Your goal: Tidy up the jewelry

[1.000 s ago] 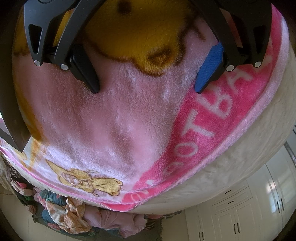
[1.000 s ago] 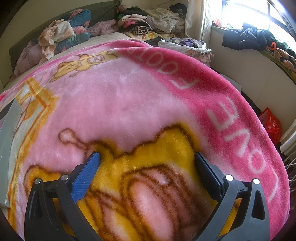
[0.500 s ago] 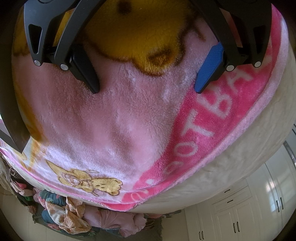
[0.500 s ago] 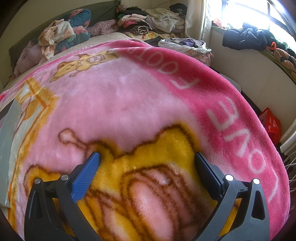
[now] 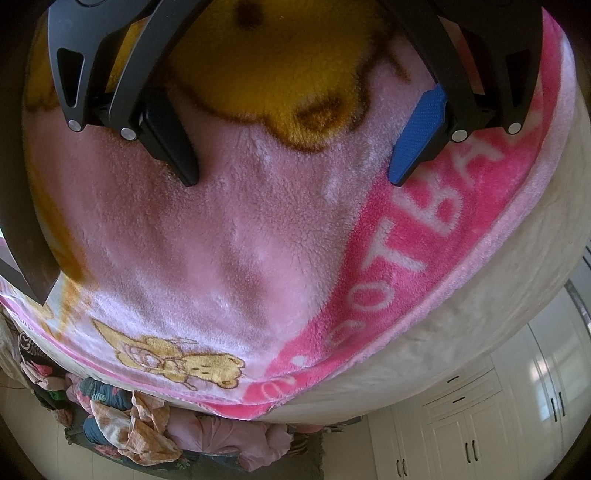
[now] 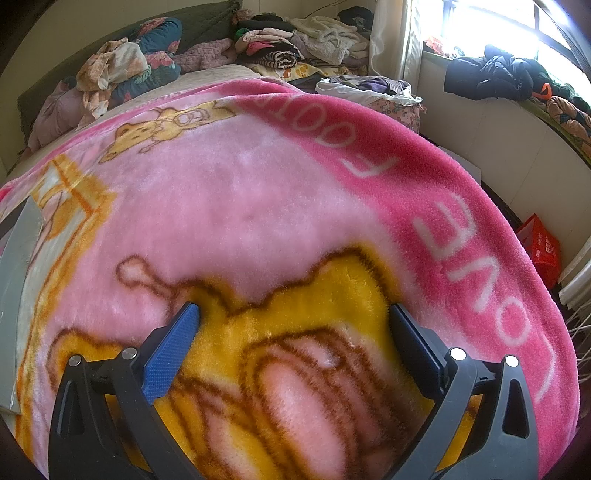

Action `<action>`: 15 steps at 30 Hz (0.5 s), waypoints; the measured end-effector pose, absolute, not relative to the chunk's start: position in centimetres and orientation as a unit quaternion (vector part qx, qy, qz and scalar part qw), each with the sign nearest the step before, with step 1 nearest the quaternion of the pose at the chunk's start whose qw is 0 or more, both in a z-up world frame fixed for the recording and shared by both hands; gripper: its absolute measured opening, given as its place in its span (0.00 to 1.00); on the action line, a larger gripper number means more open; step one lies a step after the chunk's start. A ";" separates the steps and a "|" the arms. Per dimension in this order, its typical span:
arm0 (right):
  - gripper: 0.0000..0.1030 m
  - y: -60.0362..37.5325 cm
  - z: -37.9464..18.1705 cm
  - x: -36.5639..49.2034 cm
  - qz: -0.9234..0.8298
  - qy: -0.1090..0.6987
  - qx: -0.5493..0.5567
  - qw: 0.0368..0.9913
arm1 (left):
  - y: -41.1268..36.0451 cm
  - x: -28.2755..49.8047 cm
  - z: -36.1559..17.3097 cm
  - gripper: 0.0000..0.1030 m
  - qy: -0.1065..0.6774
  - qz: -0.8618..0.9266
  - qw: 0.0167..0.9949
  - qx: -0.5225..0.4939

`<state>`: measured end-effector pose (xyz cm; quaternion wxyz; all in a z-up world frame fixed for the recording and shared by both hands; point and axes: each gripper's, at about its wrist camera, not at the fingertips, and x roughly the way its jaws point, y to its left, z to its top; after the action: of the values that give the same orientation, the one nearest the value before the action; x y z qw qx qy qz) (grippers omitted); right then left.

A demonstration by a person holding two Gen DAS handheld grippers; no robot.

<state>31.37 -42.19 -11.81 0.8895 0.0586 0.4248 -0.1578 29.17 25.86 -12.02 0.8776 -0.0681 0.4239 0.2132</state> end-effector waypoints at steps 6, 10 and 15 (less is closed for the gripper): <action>0.95 -42.2 -11.8 31.4 -0.158 0.425 0.059 0.890 | 25.9 29.1 -12.0 0.90 0.424 0.213 0.878 -0.068; 0.95 -42.2 -11.8 31.4 -0.158 0.425 0.059 0.890 | 25.8 29.3 -12.1 0.90 0.424 0.214 0.878 -0.067; 0.95 -42.2 -11.8 31.4 -0.158 0.425 0.059 0.890 | 26.0 29.3 -12.0 0.90 0.424 0.213 0.877 -0.068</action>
<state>31.35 -42.20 -11.81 0.8896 0.0587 0.4247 -0.1578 29.25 26.02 -12.00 0.8774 -0.0676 0.4245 0.2133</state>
